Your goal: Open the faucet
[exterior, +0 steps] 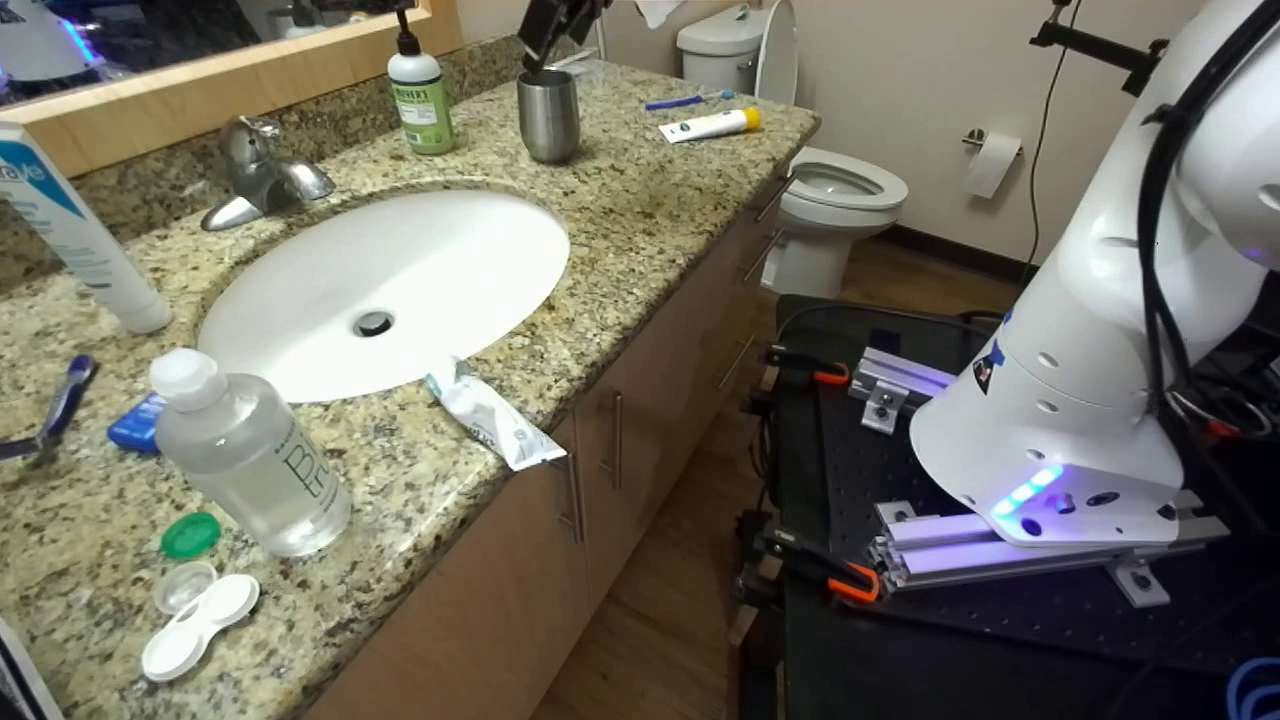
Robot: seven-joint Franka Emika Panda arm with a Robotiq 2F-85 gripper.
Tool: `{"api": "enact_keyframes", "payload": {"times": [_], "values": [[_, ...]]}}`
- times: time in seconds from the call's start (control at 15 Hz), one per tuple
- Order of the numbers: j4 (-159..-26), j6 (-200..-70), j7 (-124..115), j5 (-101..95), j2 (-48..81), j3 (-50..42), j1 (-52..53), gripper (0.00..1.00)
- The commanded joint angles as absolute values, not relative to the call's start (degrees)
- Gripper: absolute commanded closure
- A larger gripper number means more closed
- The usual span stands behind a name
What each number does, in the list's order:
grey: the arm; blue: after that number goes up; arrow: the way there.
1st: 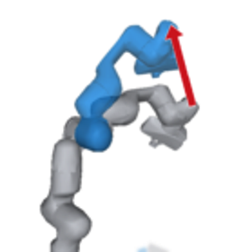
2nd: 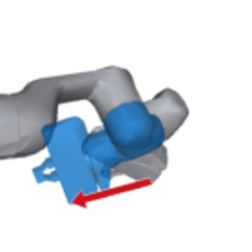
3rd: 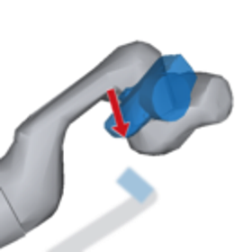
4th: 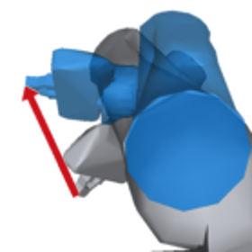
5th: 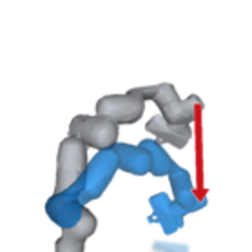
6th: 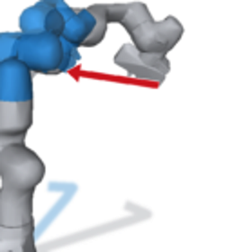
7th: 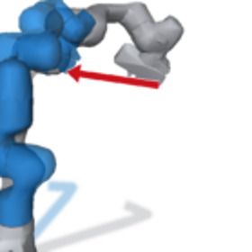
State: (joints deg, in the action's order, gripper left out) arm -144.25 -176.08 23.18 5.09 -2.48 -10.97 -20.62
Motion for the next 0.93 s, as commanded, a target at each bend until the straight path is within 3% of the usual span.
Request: {"api": "enact_keyframes", "payload": {"times": [0.0, 0.6, 0.67, 0.8, 0.87], "values": [[-150.7, -170.9, 38.5, 8.1, -9.9, -17.1, -20.8, 0.00], [-151.6, -164.3, 47.7, 9.3, -14.2, -24.3, -18.0, 0.00], [-145.7, -164.6, 36.6, 2.3, -7.3, -17.8, -16.3, 0.00], [-142.4, -163.4, 32.4, -8.2, -4.8, -15.3, -18.7, 0.00], [-144.2, -165.6, 26.2, -14.1, -3.8, -7.2, -24.2, 0.00]]}}
